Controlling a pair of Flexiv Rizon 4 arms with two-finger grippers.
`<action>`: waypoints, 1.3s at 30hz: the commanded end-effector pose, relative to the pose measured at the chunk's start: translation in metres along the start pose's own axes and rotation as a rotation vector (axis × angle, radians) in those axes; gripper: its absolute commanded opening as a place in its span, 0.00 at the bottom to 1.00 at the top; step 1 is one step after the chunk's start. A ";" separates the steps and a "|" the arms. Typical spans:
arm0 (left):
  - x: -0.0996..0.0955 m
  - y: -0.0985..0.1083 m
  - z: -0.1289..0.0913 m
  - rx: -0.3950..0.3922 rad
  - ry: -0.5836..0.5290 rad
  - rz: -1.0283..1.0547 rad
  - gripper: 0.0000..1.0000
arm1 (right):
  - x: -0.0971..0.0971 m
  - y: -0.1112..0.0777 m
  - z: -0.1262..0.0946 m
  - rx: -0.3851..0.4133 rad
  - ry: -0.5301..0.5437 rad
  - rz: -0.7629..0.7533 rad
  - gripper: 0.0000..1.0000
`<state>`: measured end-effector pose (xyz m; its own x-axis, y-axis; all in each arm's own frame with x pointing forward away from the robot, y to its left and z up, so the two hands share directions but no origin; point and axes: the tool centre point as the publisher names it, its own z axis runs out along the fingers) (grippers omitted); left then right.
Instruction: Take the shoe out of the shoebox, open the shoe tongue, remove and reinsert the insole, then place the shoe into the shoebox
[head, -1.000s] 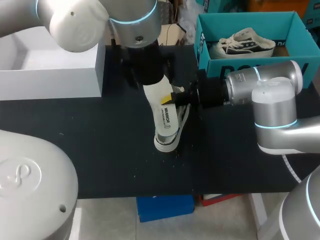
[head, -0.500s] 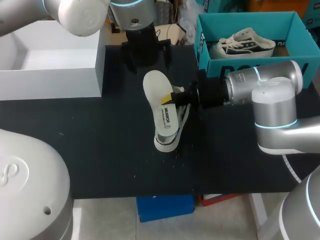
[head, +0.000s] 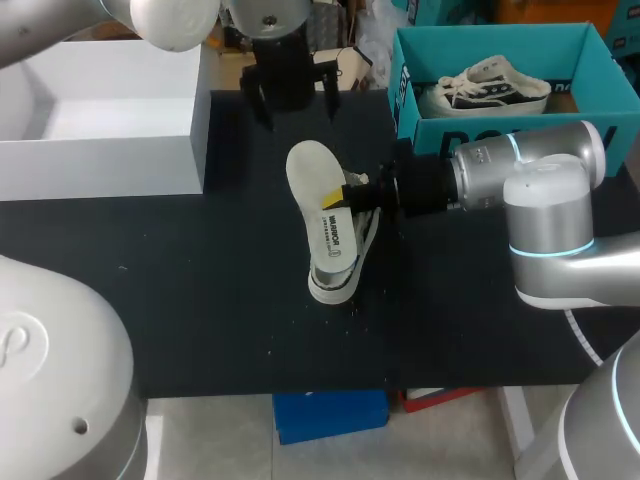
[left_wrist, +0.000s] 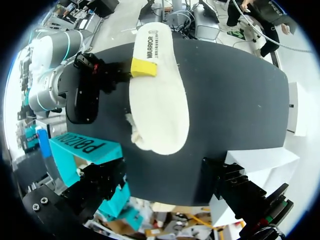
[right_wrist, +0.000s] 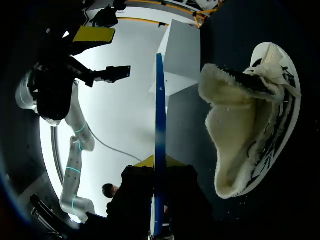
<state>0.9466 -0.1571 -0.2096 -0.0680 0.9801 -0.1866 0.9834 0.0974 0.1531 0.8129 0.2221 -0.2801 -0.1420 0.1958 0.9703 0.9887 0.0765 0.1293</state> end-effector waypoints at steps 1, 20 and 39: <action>-0.004 -0.008 -0.002 -0.007 0.004 0.001 1.00 | 0.000 0.000 0.001 -0.002 -0.001 0.000 0.00; -0.016 -0.101 -0.023 -0.021 0.072 -0.002 1.00 | 0.000 0.000 0.001 -0.002 -0.001 0.000 0.00; -0.004 -0.170 -0.027 -0.015 0.012 0.009 1.00 | 0.000 0.000 0.001 -0.002 -0.001 0.000 0.00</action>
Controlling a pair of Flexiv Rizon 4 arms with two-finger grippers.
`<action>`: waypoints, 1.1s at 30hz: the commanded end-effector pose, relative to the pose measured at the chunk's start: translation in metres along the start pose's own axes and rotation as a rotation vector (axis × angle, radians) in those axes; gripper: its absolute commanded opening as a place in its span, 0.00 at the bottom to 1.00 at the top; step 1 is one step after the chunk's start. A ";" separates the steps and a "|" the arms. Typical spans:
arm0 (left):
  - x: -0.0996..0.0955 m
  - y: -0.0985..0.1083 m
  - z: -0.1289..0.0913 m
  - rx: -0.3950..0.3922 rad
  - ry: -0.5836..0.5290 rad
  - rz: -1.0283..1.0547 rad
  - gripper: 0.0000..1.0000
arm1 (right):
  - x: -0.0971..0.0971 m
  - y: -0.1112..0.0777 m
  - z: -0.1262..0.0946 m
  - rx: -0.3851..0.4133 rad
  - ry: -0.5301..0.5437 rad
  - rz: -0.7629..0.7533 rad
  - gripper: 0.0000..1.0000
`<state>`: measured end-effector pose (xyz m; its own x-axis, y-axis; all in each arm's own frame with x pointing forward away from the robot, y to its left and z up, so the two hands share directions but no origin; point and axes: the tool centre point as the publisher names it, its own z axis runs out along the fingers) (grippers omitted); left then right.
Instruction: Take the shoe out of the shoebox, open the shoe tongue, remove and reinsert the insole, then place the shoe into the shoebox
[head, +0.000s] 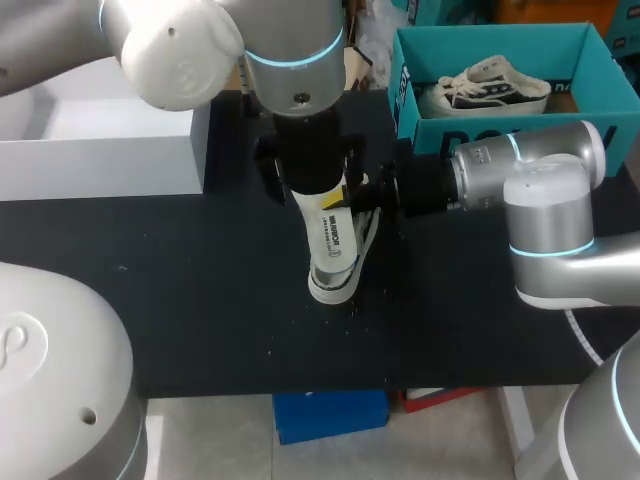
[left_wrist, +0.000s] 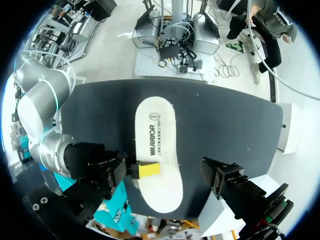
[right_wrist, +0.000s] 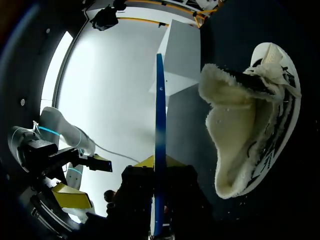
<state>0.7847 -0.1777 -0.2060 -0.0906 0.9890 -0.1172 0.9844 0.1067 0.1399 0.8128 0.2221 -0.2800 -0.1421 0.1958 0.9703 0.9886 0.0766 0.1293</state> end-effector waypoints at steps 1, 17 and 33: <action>0.008 -0.011 0.000 -0.014 -0.165 0.055 1.00 | 0.000 0.000 0.001 -0.002 -0.001 0.000 0.00; 0.024 -0.031 0.012 -0.080 -0.603 0.221 1.00 | 0.000 0.000 0.001 -0.002 -0.001 0.000 0.00; 0.037 -0.028 0.013 0.082 -1.056 0.090 1.00 | 0.000 0.000 0.001 -0.002 -0.001 0.000 0.00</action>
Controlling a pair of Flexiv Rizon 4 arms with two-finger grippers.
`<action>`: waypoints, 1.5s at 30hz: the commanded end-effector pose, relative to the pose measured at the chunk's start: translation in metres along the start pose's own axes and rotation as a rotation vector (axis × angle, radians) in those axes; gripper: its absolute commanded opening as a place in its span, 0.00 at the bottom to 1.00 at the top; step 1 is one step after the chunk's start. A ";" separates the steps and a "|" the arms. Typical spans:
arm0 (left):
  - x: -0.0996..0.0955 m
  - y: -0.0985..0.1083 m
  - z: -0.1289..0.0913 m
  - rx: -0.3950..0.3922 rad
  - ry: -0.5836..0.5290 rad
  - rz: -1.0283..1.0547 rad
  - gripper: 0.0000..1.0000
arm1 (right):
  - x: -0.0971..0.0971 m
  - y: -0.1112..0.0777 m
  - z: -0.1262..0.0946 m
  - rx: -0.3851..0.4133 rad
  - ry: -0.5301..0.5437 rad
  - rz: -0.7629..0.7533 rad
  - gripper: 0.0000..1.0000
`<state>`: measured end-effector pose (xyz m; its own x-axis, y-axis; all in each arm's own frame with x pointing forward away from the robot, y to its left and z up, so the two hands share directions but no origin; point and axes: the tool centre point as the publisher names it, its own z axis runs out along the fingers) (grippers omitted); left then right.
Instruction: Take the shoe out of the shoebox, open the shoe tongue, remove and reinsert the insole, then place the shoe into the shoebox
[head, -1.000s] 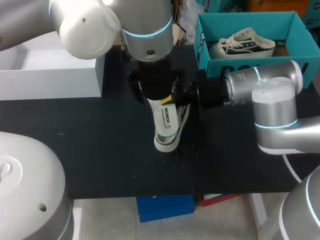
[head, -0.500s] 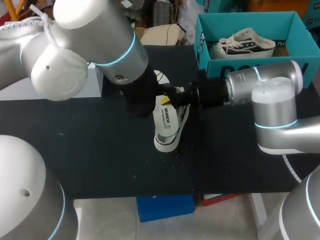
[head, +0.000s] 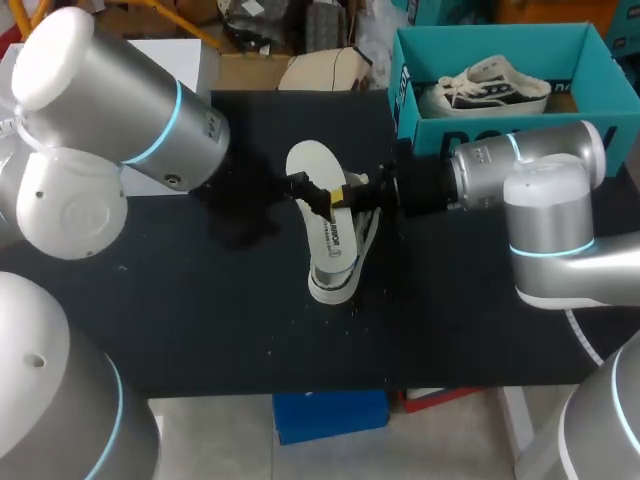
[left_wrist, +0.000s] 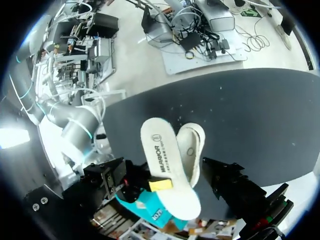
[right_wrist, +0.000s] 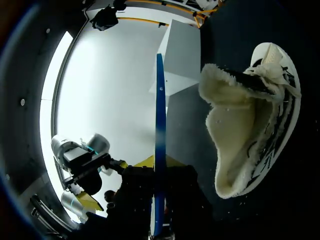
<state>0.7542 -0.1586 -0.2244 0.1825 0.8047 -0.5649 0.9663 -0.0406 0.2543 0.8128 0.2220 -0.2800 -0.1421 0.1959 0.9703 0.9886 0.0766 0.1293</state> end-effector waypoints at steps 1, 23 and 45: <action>0.013 0.001 -0.005 0.056 -0.530 -0.122 1.00 | 0.000 0.000 0.001 -0.002 -0.001 0.000 0.00; 0.048 0.007 0.006 -0.185 -0.740 -0.277 1.00 | 0.000 0.000 0.001 -0.002 -0.001 0.000 0.00; 0.068 0.031 0.012 -0.257 -1.012 -0.462 1.00 | 0.000 0.000 0.001 -0.002 -0.001 0.000 0.00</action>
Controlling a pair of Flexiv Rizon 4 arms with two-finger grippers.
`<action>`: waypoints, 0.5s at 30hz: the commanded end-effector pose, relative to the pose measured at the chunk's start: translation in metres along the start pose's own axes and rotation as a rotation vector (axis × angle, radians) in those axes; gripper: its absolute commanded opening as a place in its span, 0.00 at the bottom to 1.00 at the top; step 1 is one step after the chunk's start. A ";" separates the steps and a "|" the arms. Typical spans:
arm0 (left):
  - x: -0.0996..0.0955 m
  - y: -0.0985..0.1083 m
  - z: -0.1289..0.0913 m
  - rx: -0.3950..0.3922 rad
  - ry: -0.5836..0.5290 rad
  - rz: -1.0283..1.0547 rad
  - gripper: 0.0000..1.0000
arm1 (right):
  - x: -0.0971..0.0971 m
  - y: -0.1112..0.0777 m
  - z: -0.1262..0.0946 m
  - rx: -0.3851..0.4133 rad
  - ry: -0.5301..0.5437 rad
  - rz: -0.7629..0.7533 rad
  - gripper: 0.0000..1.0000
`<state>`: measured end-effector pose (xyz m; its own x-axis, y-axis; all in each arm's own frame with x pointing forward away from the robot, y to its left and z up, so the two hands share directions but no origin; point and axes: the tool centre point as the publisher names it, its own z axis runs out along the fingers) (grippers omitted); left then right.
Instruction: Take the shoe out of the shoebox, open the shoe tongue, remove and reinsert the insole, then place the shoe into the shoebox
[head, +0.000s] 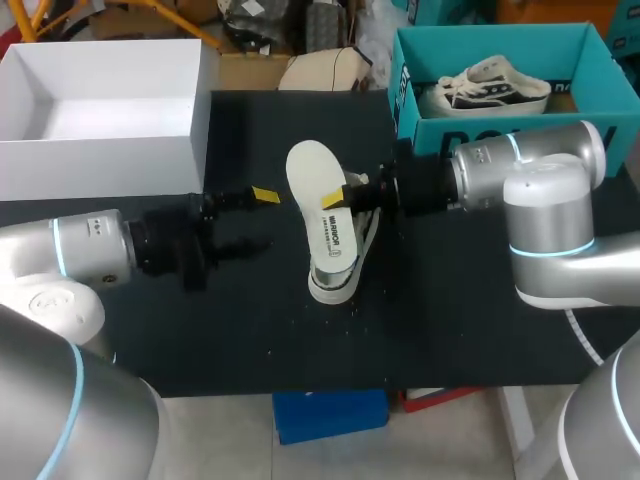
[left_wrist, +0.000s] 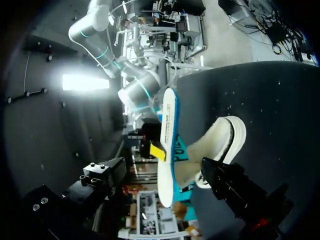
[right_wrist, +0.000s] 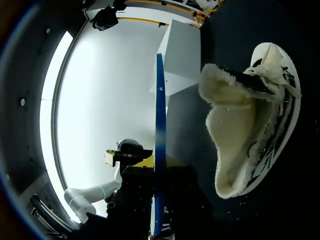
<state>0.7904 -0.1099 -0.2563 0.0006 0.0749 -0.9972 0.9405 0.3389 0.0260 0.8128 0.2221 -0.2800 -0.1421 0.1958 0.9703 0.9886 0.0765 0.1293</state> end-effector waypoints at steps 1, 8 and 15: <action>0.008 0.009 0.006 -0.020 -0.206 -0.081 1.00 | 0.000 0.000 0.001 -0.002 -0.001 0.000 0.00; 0.017 0.027 0.018 -0.036 -0.201 -0.079 1.00 | 0.000 0.000 0.001 -0.002 -0.001 0.000 0.00; 0.020 0.033 0.036 -0.044 -0.158 0.044 1.00 | 0.000 0.000 0.001 -0.002 -0.001 0.000 0.00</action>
<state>0.8244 -0.1198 -0.2765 0.0859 -0.0748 -0.9935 0.9244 0.3779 0.0514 0.8127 0.2221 -0.2799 -0.1422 0.1958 0.9703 0.9886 0.0766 0.1294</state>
